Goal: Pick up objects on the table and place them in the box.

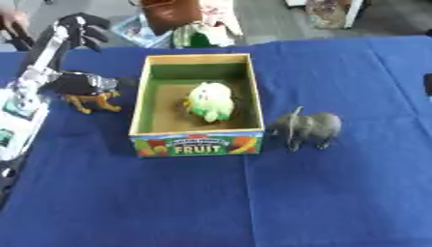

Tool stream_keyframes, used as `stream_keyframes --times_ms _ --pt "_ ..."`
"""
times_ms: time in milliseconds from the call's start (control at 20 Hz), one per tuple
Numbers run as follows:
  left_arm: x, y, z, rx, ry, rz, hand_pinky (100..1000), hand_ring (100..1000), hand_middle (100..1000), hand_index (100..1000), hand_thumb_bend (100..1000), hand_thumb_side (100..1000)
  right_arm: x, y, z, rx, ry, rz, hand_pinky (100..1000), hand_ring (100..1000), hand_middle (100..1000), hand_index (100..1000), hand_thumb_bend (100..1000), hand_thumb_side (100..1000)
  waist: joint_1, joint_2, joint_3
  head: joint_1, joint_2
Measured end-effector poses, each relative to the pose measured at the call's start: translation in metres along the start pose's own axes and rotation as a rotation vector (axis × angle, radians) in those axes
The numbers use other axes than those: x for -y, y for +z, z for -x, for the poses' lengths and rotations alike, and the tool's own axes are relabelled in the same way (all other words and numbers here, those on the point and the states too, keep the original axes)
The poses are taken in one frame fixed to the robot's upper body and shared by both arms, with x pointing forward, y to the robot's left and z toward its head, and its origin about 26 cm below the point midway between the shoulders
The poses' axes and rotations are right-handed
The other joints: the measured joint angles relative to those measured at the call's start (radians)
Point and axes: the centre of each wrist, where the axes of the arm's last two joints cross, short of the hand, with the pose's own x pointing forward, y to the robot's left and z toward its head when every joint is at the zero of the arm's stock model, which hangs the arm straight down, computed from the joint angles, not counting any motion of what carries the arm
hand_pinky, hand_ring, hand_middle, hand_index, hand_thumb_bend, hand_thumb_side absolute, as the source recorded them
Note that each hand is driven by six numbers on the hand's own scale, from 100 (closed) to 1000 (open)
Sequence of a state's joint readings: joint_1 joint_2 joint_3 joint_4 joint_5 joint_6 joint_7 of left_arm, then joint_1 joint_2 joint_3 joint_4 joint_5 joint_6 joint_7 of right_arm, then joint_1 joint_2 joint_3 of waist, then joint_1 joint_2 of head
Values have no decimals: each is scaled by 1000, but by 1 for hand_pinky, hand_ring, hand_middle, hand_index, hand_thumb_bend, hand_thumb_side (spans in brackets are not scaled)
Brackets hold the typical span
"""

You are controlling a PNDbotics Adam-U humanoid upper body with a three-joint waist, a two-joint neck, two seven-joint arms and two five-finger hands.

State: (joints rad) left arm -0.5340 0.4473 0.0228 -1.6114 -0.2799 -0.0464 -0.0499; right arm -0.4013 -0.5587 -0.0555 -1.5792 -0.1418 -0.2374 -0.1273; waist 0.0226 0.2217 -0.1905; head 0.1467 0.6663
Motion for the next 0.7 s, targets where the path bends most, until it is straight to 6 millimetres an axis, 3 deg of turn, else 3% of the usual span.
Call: stream_keyframes --times_ms 350,700 --pt "-14 41 -7 -81 81 -138 603 657 687 780 861 259 0 2 1 -6 1 0 517 666 711 821 407 152 0 -5 7 19 0" --pt "-14 53 -13 -116 123 -243 596 646 676 779 859 258 0 2 1 -6 1 0 517 666 710 822 387 150 -1 -6 8 45 11"
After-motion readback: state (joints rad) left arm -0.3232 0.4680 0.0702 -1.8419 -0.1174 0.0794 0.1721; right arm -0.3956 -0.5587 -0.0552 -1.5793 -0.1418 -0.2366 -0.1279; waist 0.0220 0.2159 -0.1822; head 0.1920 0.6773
